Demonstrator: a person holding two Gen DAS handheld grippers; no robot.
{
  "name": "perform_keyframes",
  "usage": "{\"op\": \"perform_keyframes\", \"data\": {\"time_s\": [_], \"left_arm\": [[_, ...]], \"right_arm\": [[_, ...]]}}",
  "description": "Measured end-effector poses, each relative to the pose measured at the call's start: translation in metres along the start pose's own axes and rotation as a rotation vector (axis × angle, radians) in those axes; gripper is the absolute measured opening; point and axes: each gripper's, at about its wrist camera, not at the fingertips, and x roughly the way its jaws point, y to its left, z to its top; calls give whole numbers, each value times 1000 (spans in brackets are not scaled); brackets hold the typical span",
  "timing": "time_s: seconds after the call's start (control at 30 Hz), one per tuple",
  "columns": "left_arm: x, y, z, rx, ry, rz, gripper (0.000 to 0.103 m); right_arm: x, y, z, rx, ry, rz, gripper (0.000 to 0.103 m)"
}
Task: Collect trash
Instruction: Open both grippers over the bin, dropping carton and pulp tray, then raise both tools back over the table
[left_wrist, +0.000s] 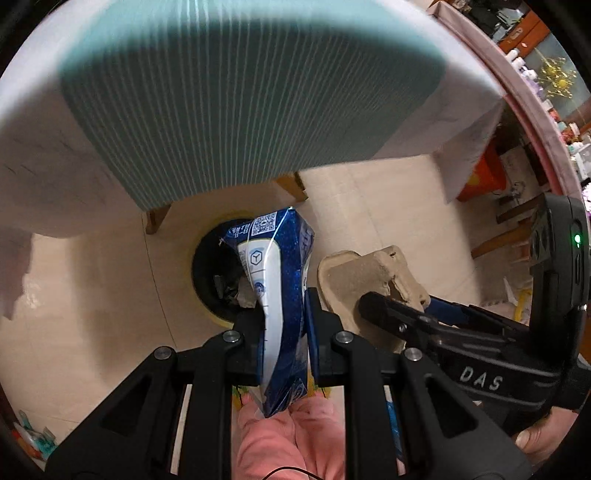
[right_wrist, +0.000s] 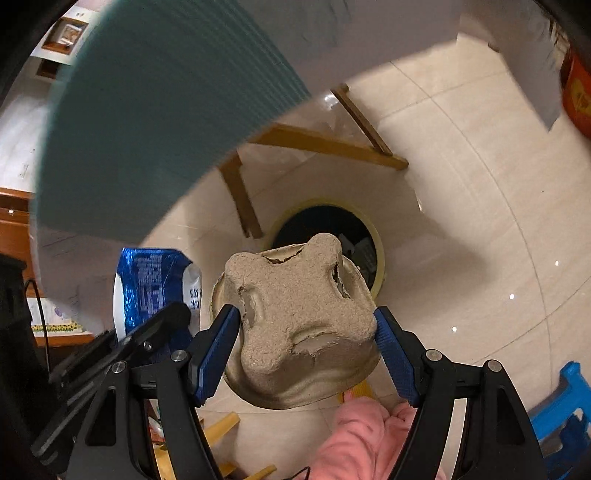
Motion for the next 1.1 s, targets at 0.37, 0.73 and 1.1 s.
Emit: {"op": "perform_keyframes", "data": {"time_s": [0.37, 0.73, 1.1], "left_arm": [[99, 30, -5, -32, -35, 74, 33], [95, 64, 1, -79, -107, 139, 80], [7, 50, 0, -138, -163, 146, 80]], "right_arm": [[112, -22, 25, 65, 39, 26, 77], [119, -12, 37, 35, 11, 5, 83], [4, 22, 29, -69, -84, 2, 83]]}}
